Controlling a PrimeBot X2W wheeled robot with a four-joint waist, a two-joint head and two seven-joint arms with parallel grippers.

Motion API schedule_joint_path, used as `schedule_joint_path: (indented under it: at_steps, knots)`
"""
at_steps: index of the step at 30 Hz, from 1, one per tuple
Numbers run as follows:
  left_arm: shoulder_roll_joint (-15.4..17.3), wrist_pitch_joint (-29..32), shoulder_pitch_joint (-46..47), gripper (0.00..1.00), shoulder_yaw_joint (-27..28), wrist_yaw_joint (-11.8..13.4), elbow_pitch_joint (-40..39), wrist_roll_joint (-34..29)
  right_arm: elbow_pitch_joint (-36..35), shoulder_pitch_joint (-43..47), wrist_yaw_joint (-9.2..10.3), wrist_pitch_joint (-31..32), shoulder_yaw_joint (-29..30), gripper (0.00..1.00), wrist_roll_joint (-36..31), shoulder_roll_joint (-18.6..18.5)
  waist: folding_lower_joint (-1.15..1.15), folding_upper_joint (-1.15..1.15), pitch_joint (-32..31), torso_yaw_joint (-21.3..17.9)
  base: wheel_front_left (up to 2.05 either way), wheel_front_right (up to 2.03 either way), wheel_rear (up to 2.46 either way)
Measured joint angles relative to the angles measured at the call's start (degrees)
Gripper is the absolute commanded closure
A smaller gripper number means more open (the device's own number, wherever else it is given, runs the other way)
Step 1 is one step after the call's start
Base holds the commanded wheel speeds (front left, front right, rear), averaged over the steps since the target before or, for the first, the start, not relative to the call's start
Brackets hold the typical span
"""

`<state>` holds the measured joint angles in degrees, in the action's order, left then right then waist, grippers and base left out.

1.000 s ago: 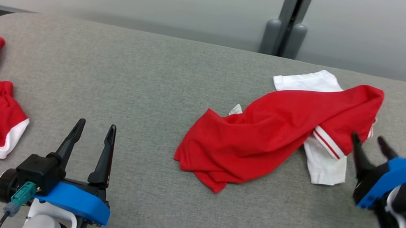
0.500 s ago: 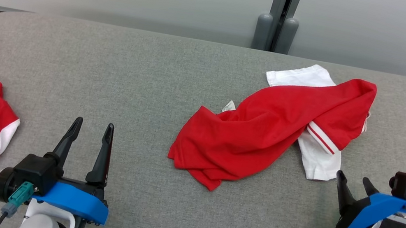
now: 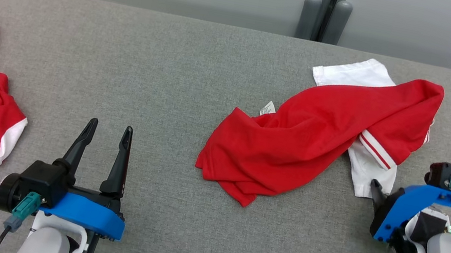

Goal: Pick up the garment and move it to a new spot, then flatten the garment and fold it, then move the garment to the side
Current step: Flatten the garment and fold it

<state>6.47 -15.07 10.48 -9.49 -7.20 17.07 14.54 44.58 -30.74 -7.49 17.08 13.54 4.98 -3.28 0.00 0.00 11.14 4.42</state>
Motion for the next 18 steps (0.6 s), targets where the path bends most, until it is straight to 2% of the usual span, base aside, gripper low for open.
schedule_joint_path:
  at_steps: [1, 2, 3, 4, 5, 11, 15, 18]
  knots:
    - [0.02, 0.0, 0.08, 0.0, 0.03, 0.0, -0.05, 0.0, 0.94, -0.93, 0.01, -0.04, -0.22, 0.21, -0.31, 0.0, 0.0, 0.0, 0.28, 0.0, 0.0, 0.0, 0.0]
    - [0.05, 0.0, 0.12, 0.0, 0.1, 0.0, -0.1, 0.01, 1.68, -1.62, 0.01, -0.33, -0.42, 0.46, -0.53, 0.0, 0.0, 0.0, 0.55, -0.08, 0.0, 0.0, 0.0]
    - [0.11, 0.0, 0.21, 0.0, 0.21, 0.0, -0.16, 0.01, 2.46, -2.28, 0.01, -0.73, -0.76, 0.55, -0.63, -0.07, 0.0, 0.0, 0.78, -0.16, 0.0, 0.0, 0.0]
    - [0.13, 0.0, 0.27, 0.0, 0.31, 0.0, -0.16, 0.01, 3.13, -2.86, 0.01, -1.07, -1.07, 0.8, -0.69, -0.07, 0.0, 0.0, 0.93, -0.27, 0.0, 0.0, 0.0]
    - [0.12, 0.0, 0.32, 0.0, 0.41, 0.0, -0.14, 0.02, 3.74, -3.36, 0.01, -1.47, -1.65, 1.0, -0.7, -0.05, 0.0, 0.0, 1.02, -0.37, 0.0, 0.0, 0.0]
    - [0.02, 0.0, 0.37, 0.0, 0.85, 0.0, 0.31, 0.09, 4.04, -3.67, 0.0, -5.9, -2.74, 1.0, 1.0, 0.29, 0.0, 0.0, -0.16, -1.0, 0.0, 0.0, 0.0]
    - [0.07, 0.0, -0.49, 0.0, 1.4, 0.0, 0.43, 0.1, -0.68, -0.01, 0.0, -6.89, -3.37, 1.0, 4.38, 0.31, 0.0, 0.0, -1.89, -1.75, 0.0, 0.0, 0.0]
    - [0.31, 0.0, -1.72, 0.0, 2.04, 0.01, 0.32, 0.11, -7.06, 4.95, 0.0, -4.17, -4.54, 1.0, 6.97, 0.34, 0.0, 0.0, -2.99, -2.93, 0.0, 0.0, 0.0]
